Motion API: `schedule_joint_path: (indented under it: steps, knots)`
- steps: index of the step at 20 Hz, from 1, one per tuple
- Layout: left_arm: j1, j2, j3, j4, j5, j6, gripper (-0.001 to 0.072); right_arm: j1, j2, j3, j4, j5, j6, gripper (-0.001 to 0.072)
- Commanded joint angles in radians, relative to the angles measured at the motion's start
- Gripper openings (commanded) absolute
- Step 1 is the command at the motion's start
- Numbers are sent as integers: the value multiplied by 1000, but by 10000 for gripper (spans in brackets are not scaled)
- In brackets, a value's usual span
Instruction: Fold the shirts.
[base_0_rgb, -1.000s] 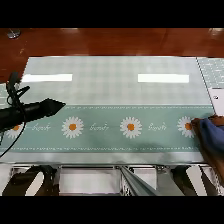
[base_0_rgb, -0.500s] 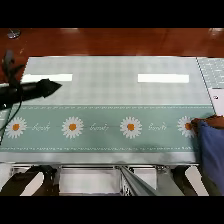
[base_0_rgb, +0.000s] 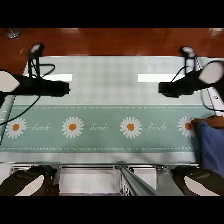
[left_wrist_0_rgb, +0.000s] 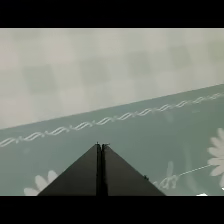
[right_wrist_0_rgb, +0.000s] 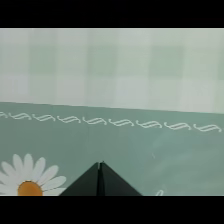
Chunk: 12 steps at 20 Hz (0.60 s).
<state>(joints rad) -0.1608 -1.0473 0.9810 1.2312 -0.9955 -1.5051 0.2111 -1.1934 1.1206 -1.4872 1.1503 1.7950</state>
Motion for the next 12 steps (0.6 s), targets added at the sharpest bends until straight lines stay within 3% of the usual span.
schedule_joint_path:
  steps: [1, 12]
  knots:
    - [3, -60, -55, 146, -56, -89, 24, 66, -134, -45, -84, -29, 82, 20]
    - [3, -75, -55, 146, -61, -79, 26, 64, -141, -45, -91, -29, 85, 20]
